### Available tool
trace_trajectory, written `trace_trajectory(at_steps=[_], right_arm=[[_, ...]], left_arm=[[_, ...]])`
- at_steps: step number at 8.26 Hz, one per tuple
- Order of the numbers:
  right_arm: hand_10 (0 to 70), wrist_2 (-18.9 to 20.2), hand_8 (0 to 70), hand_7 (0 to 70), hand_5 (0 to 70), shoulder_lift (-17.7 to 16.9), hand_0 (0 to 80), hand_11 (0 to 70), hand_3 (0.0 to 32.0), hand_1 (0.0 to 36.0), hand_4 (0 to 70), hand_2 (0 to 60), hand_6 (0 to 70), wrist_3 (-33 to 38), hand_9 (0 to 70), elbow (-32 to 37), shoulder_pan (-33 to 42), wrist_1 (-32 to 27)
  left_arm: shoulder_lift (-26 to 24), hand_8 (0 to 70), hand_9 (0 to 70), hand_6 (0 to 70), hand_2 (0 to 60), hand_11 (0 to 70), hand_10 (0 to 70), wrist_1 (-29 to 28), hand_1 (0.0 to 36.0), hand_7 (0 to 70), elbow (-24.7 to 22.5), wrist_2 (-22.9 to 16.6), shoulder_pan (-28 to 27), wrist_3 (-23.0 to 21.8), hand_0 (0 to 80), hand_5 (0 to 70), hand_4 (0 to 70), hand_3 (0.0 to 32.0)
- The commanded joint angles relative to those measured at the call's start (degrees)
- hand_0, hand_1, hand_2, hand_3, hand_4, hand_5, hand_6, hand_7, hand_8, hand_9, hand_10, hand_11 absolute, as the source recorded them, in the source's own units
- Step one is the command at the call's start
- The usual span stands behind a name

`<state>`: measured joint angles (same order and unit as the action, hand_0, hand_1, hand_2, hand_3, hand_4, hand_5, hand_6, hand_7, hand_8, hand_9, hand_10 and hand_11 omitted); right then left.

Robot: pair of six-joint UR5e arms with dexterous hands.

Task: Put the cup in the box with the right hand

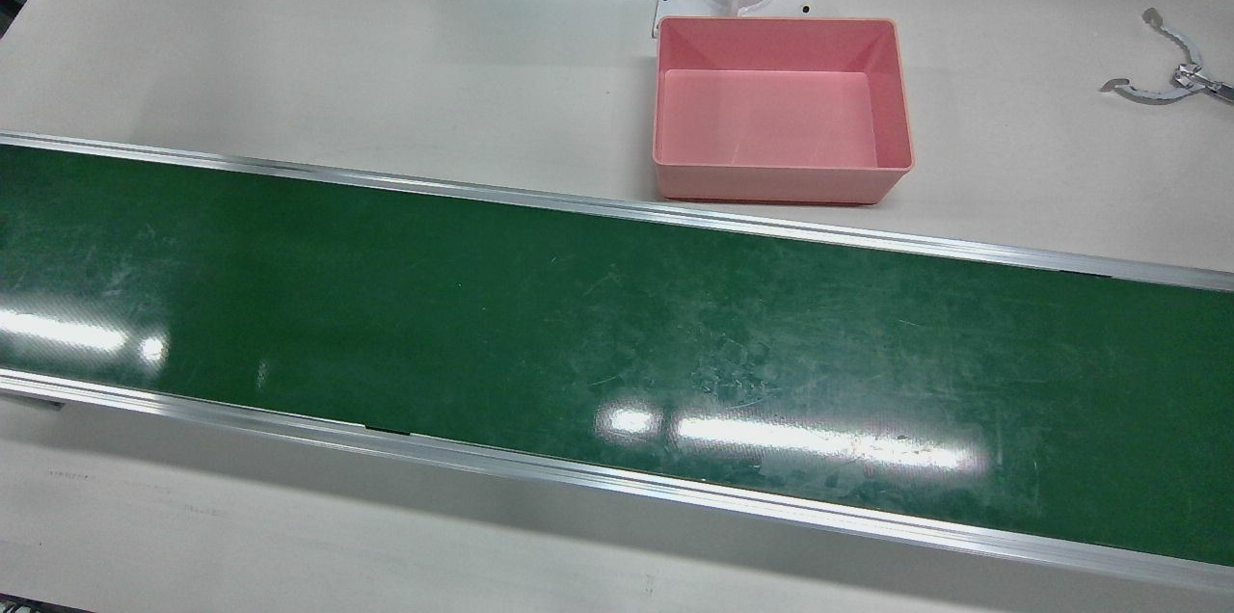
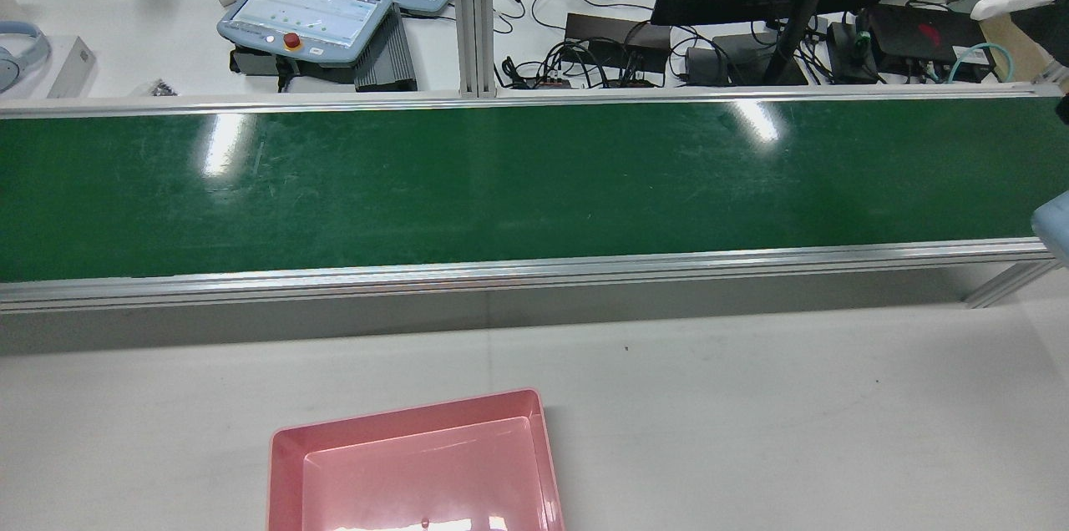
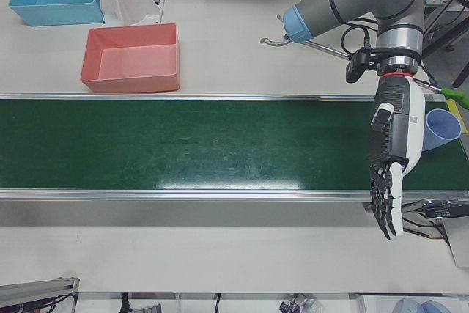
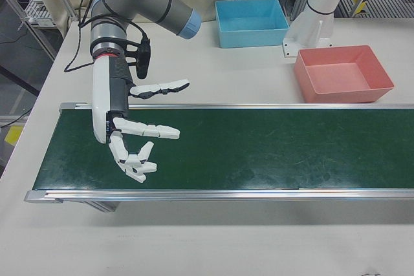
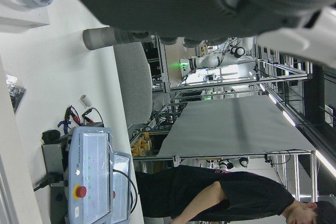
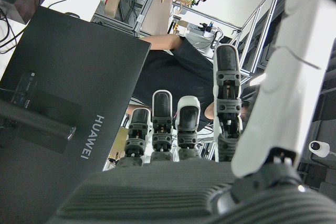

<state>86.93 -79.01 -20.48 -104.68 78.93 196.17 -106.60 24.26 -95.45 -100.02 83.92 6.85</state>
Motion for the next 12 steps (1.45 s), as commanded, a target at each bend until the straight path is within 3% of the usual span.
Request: trace_trajectory(at_steps=[1, 12], right_arm=[[13.9, 0.0, 18.2, 70.0, 6.6, 0.0, 55.8, 21.3, 0.0, 10.3, 48.8, 0.0, 20.1, 0.0, 38.7, 0.1, 0.0, 0.0], [13.9, 0.1, 18.4, 70.0, 6.6, 0.0, 56.0, 21.3, 0.0, 10.3, 49.5, 0.0, 20.3, 0.0, 39.1, 0.1, 0.0, 0.0]], left_arm=[[0.0, 0.0, 0.0, 0.0, 0.0, 0.0, 0.0, 0.0, 0.0, 0.0, 0.0, 0.0, -0.1, 0.0, 0.0, 0.0, 0.0, 0.0], [0.0, 0.0, 0.0, 0.0, 0.0, 0.0, 0.0, 0.0, 0.0, 0.0, 0.0, 0.0, -0.1, 0.0, 0.0, 0.0, 0.0, 0.0]])
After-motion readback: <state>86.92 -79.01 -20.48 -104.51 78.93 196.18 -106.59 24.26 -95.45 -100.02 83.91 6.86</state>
